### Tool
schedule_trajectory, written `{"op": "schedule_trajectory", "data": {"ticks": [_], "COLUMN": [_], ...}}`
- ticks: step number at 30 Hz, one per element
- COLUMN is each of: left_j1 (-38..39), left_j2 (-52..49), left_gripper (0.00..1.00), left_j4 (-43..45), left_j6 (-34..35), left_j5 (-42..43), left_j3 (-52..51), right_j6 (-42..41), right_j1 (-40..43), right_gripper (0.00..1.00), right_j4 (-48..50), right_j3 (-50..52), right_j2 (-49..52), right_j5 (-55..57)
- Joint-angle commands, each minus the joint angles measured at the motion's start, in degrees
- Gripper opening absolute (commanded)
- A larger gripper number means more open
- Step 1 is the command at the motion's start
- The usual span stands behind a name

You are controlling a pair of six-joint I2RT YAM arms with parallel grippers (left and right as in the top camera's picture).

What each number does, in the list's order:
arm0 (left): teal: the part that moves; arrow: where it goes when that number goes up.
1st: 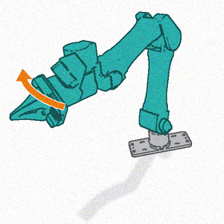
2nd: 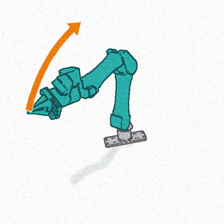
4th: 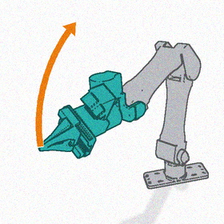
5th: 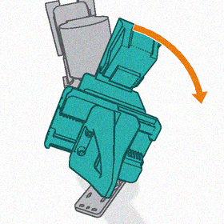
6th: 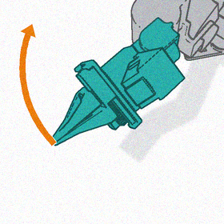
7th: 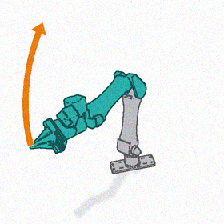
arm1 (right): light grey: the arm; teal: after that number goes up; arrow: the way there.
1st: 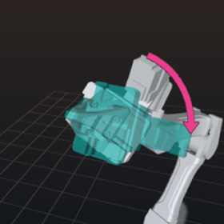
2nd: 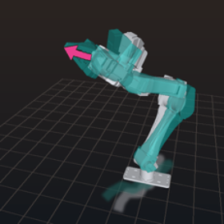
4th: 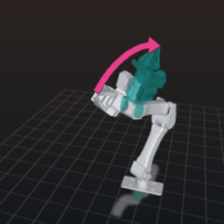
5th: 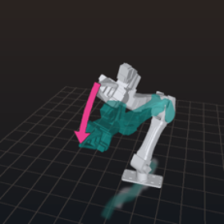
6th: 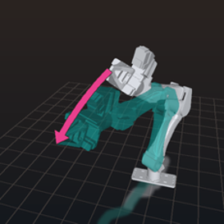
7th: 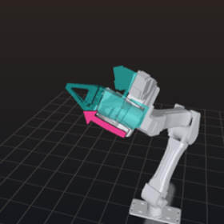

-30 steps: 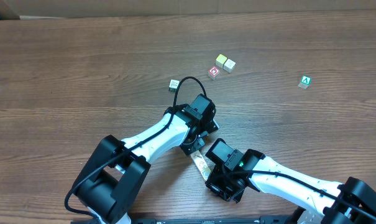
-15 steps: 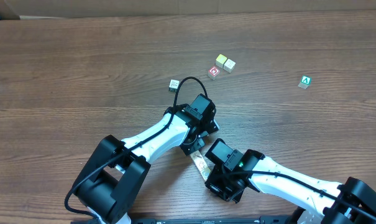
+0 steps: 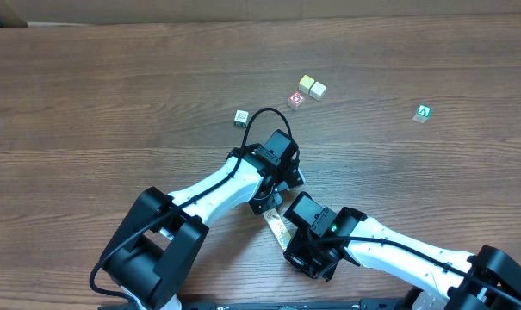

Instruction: Flip 5 blocks

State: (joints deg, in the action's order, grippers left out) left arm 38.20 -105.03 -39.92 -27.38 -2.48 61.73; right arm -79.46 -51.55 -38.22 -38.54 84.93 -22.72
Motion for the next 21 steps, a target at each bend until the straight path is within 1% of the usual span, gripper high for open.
{"op": "schedule_trajectory", "data": {"ticks": [1,14,21], "left_j1": [0.09,0.09,0.09], "left_j2": [-0.72,-0.72,-0.72], "left_gripper": [0.04,0.04,0.04], "left_j4": [-0.15,-0.35,-0.48], "left_j6": [-3.32,-6.97,-7.45], "left_j5": [0.59,0.66,0.63], "left_j3": [-0.63,-0.63,-0.63], "right_j6": [-0.52,-0.17,-0.02], "right_j1": [-0.52,-0.52,-0.52], "right_gripper": [0.04,0.04,0.04], "right_j4": [0.48,0.46,0.46], "right_j3": [0.02,0.02,0.02], "right_j2": [0.13,0.13,0.13], "right_j5": [0.11,0.09,0.09]}}
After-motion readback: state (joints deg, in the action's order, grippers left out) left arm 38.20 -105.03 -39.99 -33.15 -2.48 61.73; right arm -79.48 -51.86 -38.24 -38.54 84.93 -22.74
